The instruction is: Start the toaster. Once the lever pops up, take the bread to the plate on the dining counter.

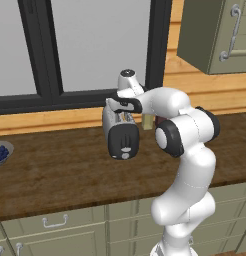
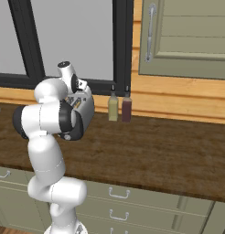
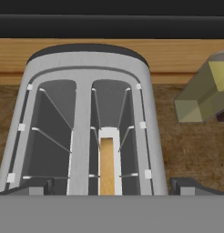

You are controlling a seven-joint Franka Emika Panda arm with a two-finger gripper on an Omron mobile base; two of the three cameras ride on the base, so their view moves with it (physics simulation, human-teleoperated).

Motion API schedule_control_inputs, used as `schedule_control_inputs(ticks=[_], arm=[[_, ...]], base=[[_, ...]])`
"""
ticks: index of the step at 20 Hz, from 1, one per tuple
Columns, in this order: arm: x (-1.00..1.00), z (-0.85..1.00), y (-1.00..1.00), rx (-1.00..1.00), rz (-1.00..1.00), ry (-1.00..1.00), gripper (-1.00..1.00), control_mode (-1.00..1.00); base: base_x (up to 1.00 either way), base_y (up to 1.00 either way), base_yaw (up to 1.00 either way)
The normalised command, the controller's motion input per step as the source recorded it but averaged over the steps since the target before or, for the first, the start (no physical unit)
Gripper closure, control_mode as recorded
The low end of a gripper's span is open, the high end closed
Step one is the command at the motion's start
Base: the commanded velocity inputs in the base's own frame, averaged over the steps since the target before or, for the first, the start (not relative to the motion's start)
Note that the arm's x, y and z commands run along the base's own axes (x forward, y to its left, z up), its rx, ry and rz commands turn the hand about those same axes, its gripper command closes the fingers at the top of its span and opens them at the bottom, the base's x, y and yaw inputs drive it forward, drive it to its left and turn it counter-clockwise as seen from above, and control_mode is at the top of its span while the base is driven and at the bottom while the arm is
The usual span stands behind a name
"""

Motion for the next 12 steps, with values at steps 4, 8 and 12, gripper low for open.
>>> schedule_control_inputs(ticks=[4,8,12], arm=[[0.0,0.0,0.0,0.0,0.0,0.0,-1.0,-1.0],[0.0,0.0,0.0,0.0,0.0,0.0,-1.0,-1.0],[0.0,0.0,0.0,0.0,0.0,0.0,-1.0,-1.0]], base=[[0.0,0.0,0.0],[0.0,0.0,0.0],[0.0,0.0,0.0]])
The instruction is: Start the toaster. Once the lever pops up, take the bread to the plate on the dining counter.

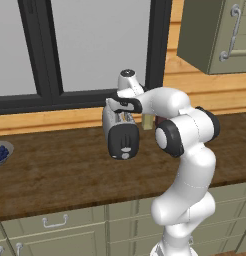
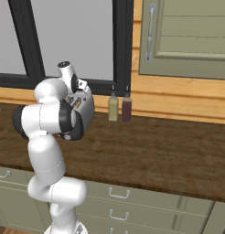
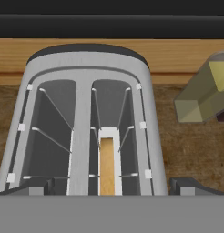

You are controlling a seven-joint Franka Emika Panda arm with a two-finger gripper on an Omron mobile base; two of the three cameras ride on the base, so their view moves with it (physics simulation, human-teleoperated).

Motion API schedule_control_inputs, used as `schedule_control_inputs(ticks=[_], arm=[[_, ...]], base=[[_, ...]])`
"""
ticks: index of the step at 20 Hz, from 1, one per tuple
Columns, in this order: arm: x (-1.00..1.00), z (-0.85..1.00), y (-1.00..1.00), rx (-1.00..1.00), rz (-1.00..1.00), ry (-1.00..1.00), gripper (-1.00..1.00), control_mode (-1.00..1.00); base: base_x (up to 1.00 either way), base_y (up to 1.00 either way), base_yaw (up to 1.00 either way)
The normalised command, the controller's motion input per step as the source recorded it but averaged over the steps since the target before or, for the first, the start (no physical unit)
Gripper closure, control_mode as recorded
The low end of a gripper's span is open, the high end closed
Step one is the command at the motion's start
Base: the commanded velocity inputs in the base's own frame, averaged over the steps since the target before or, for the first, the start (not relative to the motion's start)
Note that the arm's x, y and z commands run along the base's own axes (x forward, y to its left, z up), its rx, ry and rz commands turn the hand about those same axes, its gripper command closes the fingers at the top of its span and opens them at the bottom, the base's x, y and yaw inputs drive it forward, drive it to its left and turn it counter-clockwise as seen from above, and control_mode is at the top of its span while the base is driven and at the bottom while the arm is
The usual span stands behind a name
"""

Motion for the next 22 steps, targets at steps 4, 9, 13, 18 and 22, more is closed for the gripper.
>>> schedule_control_inputs(ticks=[4,9,13,18,22], arm=[[0.0,0.0,0.0,0.0,0.0,0.0,-1.0,-1.0],[0.0,0.0,0.0,0.0,0.0,0.0,-1.0,-1.0],[0.0,0.0,0.0,0.0,0.0,0.0,-1.0,-1.0],[0.0,0.0,0.0,0.0,0.0,0.0,-1.0,-1.0],[0.0,0.0,0.0,0.0,0.0,0.0,-1.0,-1.0]], base=[[0.0,0.0,0.0],[0.0,0.0,0.0],[0.0,0.0,0.0],[0.0,0.0,0.0],[0.0,0.0,0.0]])
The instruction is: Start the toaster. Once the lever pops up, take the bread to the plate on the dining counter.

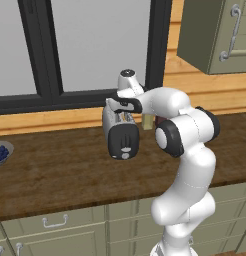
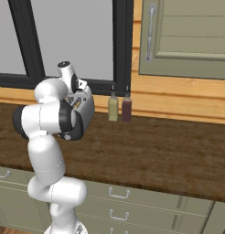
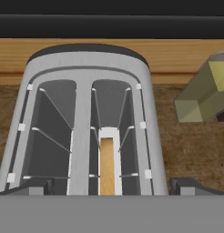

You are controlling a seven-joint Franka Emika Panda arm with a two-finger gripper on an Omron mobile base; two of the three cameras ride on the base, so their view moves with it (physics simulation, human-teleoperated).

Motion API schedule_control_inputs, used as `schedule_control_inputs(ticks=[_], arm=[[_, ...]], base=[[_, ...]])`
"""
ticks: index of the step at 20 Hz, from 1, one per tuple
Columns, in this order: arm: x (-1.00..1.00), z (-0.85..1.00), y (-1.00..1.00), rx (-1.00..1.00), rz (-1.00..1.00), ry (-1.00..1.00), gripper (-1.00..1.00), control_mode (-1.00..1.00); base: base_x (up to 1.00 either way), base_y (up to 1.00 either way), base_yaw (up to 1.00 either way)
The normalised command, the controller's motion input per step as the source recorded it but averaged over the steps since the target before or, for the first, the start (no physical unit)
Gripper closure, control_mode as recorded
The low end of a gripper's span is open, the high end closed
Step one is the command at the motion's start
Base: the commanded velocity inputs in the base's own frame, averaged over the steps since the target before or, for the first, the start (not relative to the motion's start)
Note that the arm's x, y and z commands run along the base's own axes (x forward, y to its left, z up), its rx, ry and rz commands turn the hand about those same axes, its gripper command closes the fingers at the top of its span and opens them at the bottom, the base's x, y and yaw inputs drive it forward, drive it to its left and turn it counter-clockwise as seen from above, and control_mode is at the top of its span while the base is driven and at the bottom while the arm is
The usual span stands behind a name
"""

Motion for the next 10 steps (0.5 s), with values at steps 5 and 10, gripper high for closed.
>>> schedule_control_inputs(ticks=[5,10], arm=[[0.0,0.0,0.0,0.0,0.0,0.0,-1.0,-1.0],[0.0,0.0,0.0,0.0,0.0,0.0,-1.0,-1.0]], base=[[0.0,0.0,0.0],[0.0,0.0,0.0]])
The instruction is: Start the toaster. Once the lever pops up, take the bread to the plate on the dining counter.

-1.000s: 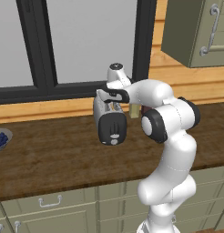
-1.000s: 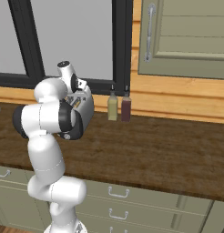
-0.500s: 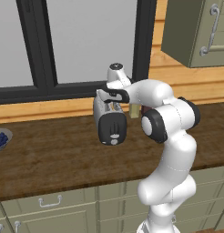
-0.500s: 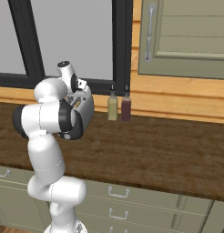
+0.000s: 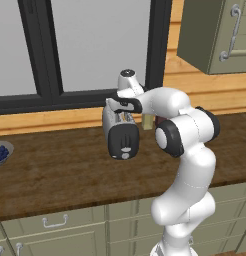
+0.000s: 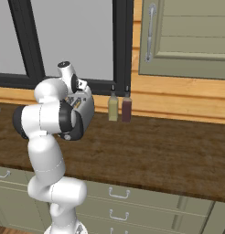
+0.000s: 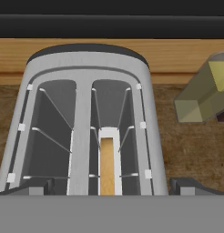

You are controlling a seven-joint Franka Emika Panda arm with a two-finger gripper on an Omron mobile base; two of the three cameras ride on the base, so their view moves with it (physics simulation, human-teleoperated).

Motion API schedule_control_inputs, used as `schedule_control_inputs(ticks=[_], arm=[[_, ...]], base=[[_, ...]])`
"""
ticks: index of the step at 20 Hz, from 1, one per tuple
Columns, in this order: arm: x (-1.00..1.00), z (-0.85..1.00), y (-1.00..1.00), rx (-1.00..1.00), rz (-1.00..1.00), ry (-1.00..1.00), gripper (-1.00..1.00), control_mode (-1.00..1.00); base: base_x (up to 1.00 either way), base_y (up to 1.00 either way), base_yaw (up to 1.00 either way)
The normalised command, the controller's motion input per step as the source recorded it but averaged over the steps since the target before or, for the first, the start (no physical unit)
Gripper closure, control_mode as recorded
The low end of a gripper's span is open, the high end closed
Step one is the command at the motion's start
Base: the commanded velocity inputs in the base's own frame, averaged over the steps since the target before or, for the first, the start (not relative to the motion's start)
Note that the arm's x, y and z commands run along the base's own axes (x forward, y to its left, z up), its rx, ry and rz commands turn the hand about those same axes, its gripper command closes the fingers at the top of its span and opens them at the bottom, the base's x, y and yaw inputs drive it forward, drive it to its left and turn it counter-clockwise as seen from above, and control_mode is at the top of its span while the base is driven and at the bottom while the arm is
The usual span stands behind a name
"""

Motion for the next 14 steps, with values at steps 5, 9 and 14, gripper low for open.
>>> schedule_control_inputs(ticks=[5,9,14], arm=[[0.0,0.0,0.0,0.0,0.0,0.0,-1.0,-1.0],[0.0,0.0,0.0,0.0,0.0,0.0,-1.0,-1.0],[0.0,0.0,0.0,0.0,0.0,0.0,-1.0,-1.0]], base=[[0.0,0.0,0.0],[0.0,0.0,0.0],[0.0,0.0,0.0]])
